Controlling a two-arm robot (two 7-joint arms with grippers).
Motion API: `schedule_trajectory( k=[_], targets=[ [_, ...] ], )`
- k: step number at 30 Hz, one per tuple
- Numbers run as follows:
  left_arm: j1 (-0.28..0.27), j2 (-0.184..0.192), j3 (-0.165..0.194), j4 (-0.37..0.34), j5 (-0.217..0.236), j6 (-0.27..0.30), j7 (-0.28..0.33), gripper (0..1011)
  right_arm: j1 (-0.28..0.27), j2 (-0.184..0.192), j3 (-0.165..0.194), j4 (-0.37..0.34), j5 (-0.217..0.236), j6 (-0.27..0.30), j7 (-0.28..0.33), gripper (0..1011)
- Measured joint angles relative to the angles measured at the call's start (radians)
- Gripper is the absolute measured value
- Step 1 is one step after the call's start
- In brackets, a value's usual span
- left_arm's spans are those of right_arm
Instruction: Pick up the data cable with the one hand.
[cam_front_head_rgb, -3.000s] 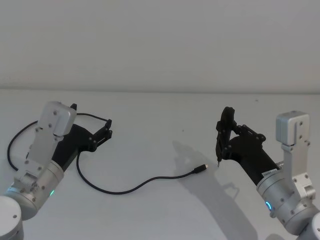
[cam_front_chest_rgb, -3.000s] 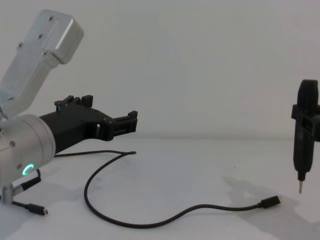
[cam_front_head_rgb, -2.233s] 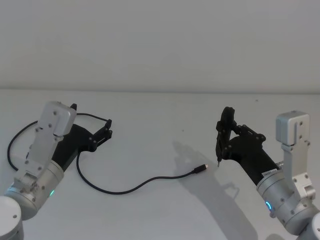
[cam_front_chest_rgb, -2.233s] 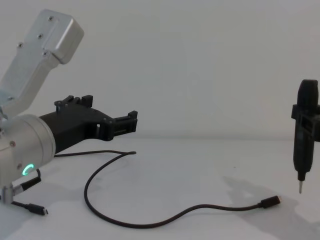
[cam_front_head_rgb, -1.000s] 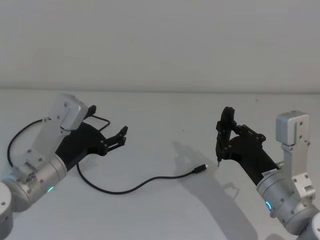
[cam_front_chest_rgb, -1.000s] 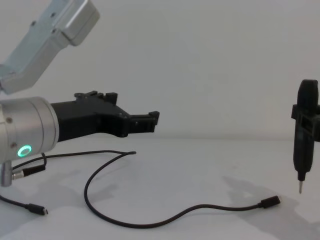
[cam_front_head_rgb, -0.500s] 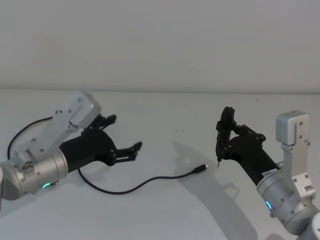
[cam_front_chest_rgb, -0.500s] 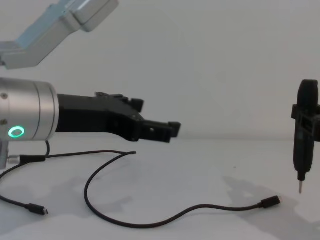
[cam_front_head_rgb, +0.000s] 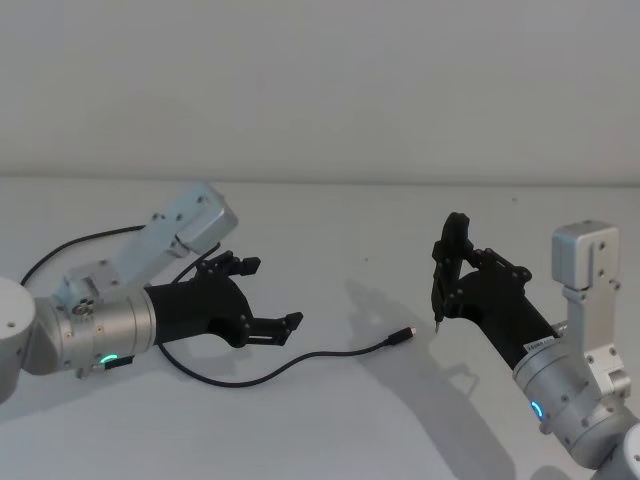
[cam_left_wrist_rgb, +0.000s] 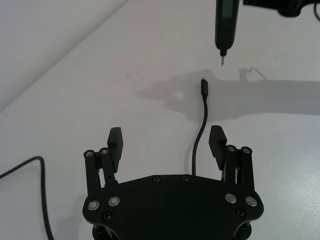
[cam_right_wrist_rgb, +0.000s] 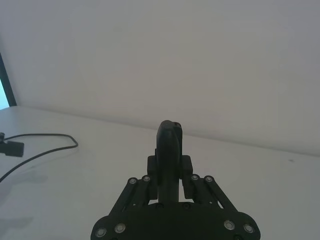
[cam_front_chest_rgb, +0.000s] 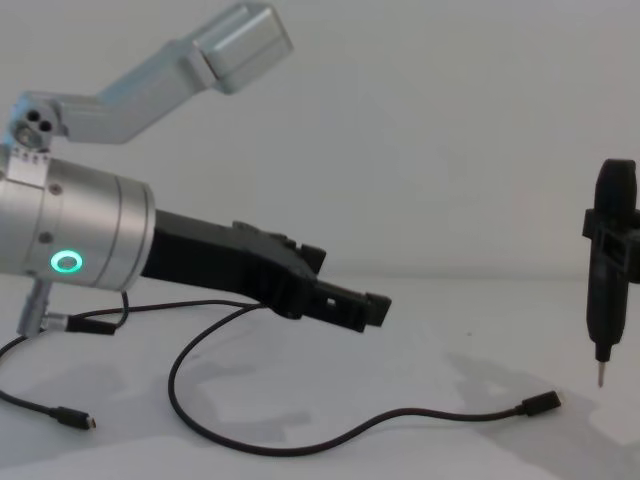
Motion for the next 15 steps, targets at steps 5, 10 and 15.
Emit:
schedule_trajectory(
  k=[5,10,15],
  targets=[
    [-0.025,-0.019,0.021,0.036,0.000,0.031,-0.006,1001,0.000,0.000,0.000,0.000,0.000,0.000,0.000,274],
    [-0.044,-0.040,0.041,0.069,-0.002,0.050,-0.010,1001,0.000,0.000,0.000,0.000,0.000,0.000,0.000,275],
    [-0.056,-0.056,0.057,0.095,-0.002,0.060,-0.011,1001,0.000,0.000,0.000,0.000,0.000,0.000,0.000,274]
  ],
)
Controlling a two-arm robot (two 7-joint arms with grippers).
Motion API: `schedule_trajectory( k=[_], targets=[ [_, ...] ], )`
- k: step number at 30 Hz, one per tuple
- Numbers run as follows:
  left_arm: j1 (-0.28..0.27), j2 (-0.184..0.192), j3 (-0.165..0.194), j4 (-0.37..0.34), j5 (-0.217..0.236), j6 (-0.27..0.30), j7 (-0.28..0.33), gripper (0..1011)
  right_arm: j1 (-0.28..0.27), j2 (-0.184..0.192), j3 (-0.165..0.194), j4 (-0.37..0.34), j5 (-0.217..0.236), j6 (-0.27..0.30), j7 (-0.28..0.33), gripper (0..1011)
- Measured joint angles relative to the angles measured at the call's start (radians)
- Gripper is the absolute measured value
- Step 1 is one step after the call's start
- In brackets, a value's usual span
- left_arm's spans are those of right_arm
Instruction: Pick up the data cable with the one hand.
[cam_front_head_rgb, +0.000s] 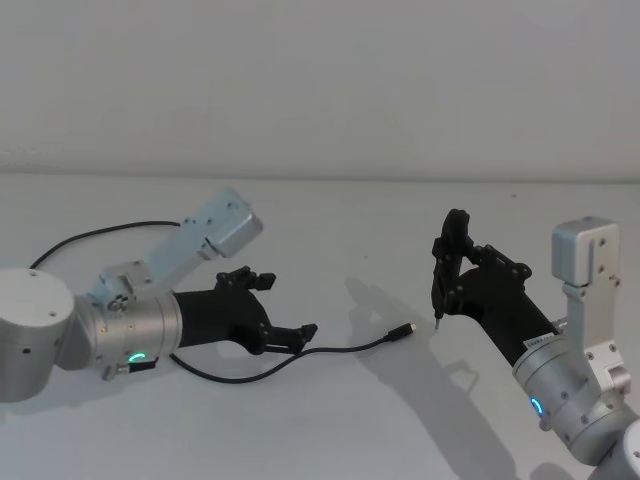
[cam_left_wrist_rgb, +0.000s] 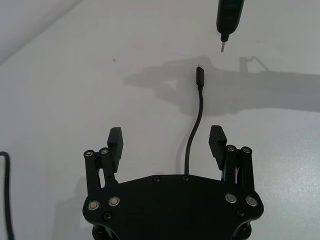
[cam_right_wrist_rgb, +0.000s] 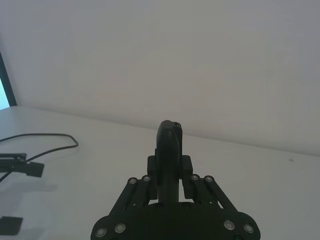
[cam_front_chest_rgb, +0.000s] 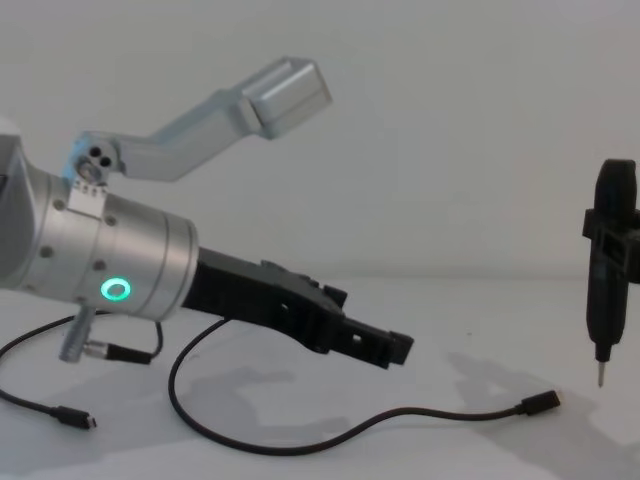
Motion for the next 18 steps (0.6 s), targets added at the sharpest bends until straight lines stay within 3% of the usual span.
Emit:
schedule_trajectory(
  k=[18],
  targets=[
    [-0.045,-0.049,0.073,0.103,0.028,-0.004,-0.020,1001,0.000,0.000,0.000,0.000,0.000,0.000,0.000,274]
  ],
)
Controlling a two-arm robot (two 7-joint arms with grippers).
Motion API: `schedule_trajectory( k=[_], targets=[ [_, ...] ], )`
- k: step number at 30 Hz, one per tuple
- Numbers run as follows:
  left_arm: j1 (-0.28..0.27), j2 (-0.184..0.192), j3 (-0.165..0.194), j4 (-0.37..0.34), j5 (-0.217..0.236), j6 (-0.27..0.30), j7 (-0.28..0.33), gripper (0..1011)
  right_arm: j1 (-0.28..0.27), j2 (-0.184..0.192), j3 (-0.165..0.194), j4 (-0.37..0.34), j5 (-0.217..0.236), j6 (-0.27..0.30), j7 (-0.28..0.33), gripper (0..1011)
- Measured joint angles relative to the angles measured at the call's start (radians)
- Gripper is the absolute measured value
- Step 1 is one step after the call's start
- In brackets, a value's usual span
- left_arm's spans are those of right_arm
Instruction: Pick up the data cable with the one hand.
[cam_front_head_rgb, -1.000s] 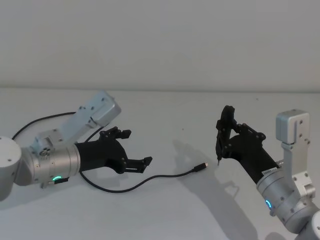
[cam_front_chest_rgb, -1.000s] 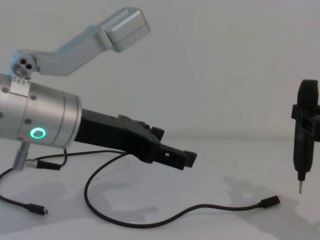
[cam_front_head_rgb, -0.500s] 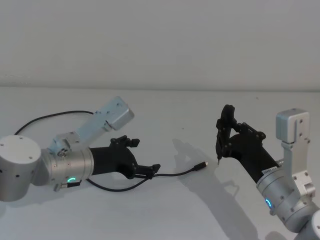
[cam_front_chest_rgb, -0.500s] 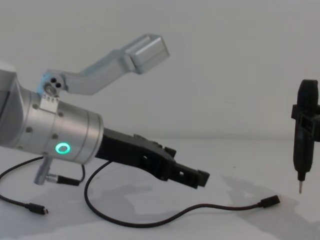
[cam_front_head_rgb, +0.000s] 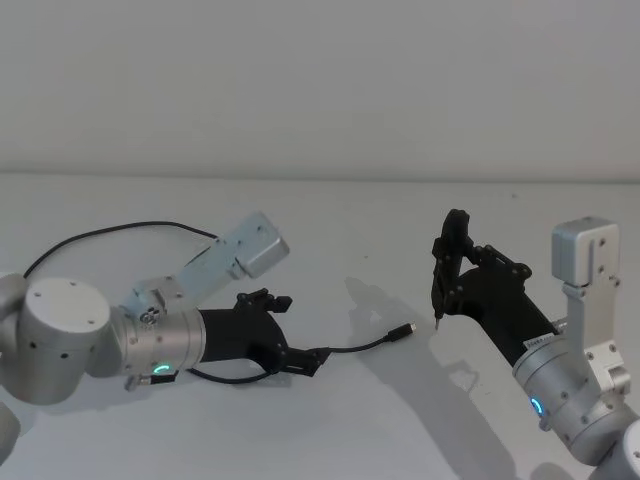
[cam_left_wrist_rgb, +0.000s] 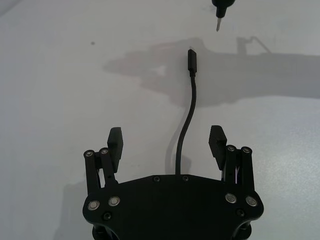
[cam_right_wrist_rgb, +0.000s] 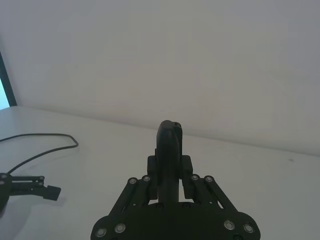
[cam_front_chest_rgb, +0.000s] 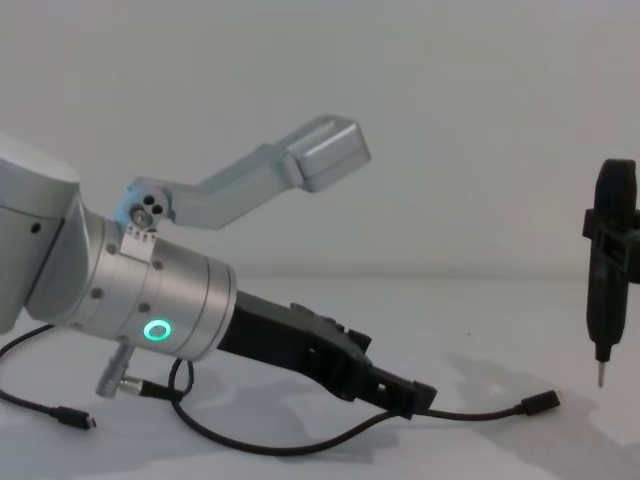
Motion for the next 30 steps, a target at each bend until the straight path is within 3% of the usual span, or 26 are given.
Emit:
schedule_trajectory(
  k=[13,30],
  targets=[
    [-0.026,-0.015,0.035,0.059,0.043,-0.040,-0.019,1001,0.000,0.000,0.000,0.000,0.000,0.000,0.000,275],
    [-0.040,-0.030,0.046,0.097,0.070,-0.049,-0.032,994,0.000,0.000,0.000,0.000,0.000,0.000,0.000,275]
  ],
)
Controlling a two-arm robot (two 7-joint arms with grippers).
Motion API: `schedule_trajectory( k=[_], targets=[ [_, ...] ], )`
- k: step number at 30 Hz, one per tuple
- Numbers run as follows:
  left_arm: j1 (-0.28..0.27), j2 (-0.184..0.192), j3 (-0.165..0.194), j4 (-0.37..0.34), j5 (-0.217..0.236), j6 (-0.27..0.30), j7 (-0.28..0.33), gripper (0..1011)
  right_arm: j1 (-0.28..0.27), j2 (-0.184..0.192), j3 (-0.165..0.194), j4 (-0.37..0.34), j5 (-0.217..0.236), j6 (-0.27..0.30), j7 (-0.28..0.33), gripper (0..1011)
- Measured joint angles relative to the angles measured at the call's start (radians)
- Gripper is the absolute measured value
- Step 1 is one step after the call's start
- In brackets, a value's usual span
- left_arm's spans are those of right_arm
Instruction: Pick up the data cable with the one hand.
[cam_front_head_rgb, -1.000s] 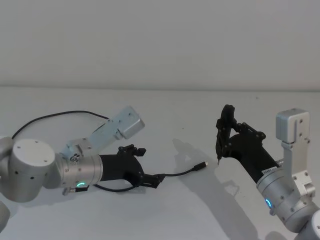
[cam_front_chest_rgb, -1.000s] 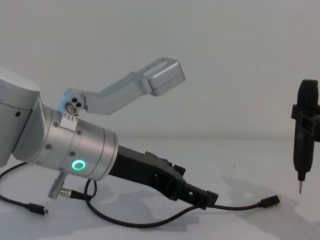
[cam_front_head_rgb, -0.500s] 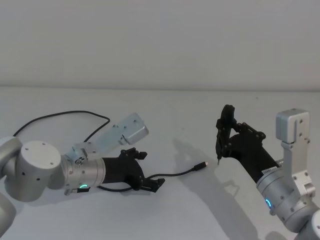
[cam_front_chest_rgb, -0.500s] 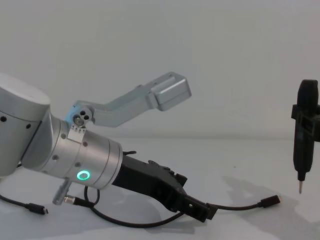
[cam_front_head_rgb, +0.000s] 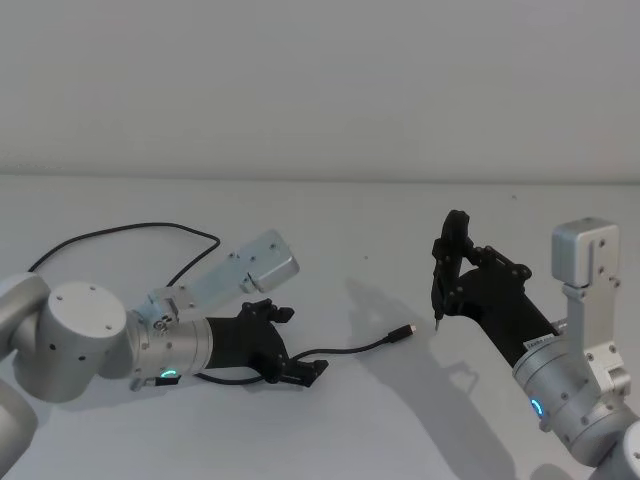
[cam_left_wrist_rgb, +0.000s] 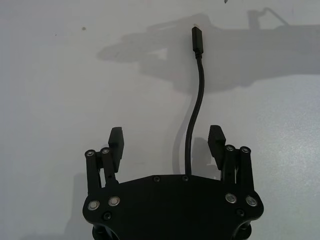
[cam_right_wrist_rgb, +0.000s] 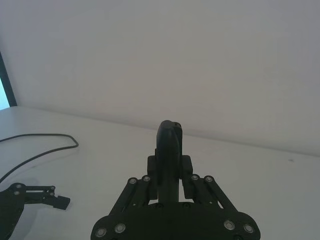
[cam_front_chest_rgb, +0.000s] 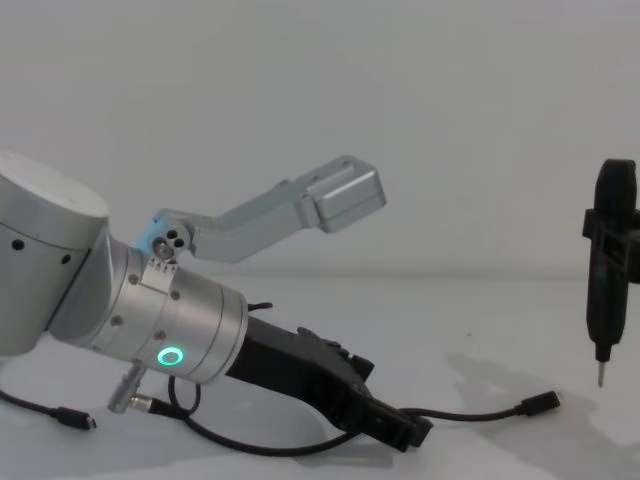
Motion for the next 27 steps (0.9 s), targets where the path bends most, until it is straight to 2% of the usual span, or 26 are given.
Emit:
schedule_trajectory(
  k=[5,10,17,21,23,27],
  targets=[
    [-0.002,-0.002,0.001,0.005,0.003,0.000,-0.002,913,0.000,0.000,0.000,0.000,0.000,0.000,0.000,274],
    [-0.003,-0.004,0.001,0.007,0.005,0.000,-0.003,781,0.000,0.000,0.000,0.000,0.000,0.000,0.000,274],
    [-0.003,-0.005,0.002,0.010,0.007,0.000,-0.004,571,0.000,0.000,0.000,0.000,0.000,0.000,0.000,274],
    [-0.004,-0.005,0.002,0.011,0.008,0.000,-0.004,403,0.000,0.000,0.000,0.000,0.000,0.000,0.000,275],
    [-0.004,-0.005,0.002,0.011,0.008,0.000,-0.004,370,0.000,0.000,0.000,0.000,0.000,0.000,0.000,275],
    [-0.004,-0.006,0.002,0.012,0.008,0.001,-0.005,209,0.000,0.000,0.000,0.000,0.000,0.000,0.000,274]
  ],
)
